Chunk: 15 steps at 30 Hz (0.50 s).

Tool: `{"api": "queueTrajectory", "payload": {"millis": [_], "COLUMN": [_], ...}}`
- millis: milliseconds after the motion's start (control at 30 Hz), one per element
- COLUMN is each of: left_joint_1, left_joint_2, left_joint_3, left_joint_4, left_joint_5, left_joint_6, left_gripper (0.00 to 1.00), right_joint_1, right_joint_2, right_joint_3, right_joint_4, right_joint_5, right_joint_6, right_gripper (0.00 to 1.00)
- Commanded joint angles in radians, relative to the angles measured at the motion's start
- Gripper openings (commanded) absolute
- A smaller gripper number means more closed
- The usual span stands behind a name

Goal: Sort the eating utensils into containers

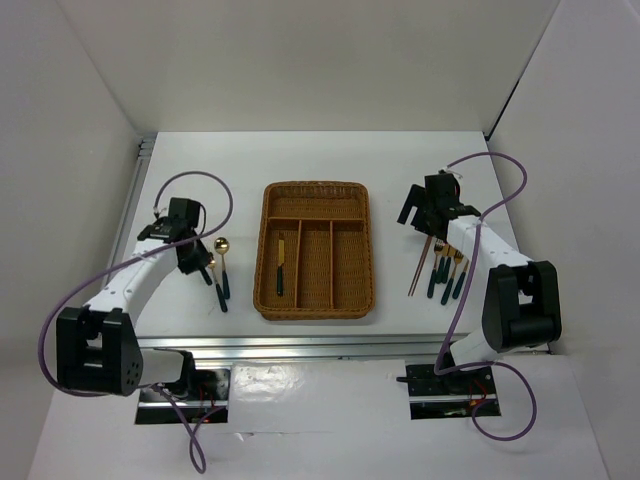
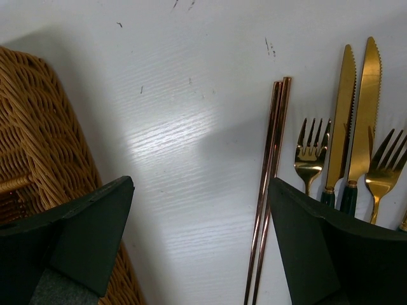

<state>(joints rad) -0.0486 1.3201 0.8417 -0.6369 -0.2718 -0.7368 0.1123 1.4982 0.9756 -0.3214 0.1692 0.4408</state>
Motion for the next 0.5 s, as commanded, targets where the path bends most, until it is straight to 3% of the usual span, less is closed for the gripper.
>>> {"api": "queueTrajectory", "payload": {"millis": [0,167,467], "left_joint_1": [-0.051,-0.155,-0.451], "left_joint_2": [-0.067,-0.053,0.108], "left_joint_3": [0.107,0.181,0.361], "left_joint_4": [-0.026,-0.001,0.089], "left_joint_5": [0.029,0.091,0.169], "left_joint_6": [0.022,0.021,-0.019], "left_gripper": [0.22,0.22,0.22], "right_joint_1": [-0.006,-0.006,-0.043], "right_joint_2": [0.005,0.005,-0.038], "right_joint_3": [0.038,0.038,-0.017], "right_joint_4": [0.042,0.042,0.033], "right_joint_5": [0.018,0.036,0.036], "right_joint_6": [-0.002,0.007,0.027], "right_gripper": [0.94,0.94,0.94]}}
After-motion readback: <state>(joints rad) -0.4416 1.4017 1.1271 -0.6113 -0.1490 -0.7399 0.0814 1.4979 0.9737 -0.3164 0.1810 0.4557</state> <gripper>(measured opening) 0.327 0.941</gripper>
